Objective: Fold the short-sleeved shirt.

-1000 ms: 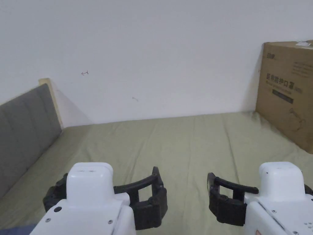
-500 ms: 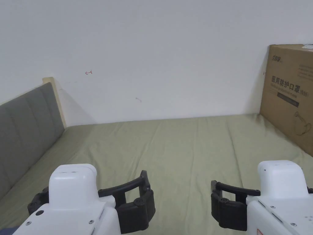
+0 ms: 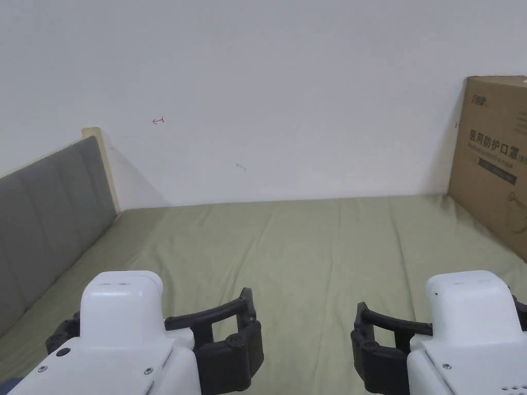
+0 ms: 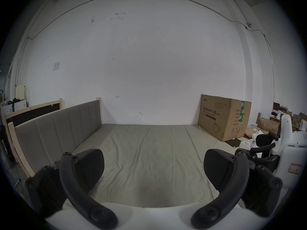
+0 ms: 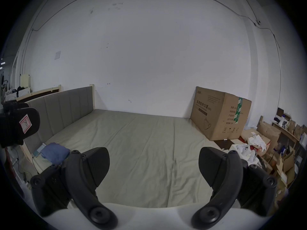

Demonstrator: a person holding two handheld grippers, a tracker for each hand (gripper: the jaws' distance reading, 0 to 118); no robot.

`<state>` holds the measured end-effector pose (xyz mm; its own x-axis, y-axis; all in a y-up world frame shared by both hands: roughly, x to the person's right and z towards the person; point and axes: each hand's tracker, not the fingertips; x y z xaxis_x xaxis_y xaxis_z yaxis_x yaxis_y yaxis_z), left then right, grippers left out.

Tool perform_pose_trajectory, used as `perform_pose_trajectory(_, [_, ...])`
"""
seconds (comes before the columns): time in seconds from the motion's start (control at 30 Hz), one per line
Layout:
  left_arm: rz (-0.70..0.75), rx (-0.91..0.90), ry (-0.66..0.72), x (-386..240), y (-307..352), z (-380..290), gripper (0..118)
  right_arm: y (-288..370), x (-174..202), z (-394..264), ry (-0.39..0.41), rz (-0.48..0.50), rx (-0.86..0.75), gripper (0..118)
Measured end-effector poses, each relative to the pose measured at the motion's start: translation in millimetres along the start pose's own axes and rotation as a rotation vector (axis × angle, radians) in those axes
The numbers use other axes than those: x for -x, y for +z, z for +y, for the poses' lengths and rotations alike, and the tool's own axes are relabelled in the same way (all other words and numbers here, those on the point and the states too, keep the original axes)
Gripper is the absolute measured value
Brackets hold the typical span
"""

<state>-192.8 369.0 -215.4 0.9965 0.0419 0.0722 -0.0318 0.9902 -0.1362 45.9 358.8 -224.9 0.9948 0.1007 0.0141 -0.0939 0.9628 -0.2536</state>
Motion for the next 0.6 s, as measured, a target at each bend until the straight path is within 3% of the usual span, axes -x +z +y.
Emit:
perform_pose_trajectory(0.17, [0.000,0.010,0.000,-1,-1,1,118,-5,-5,1,-0.050,0.050,0.054,110])
perform_pose_trajectory(0.6, [0.002,0.016,-0.009,-1,-3,1,118,-9,-7,-3,-0.062,0.043,0.050,110])
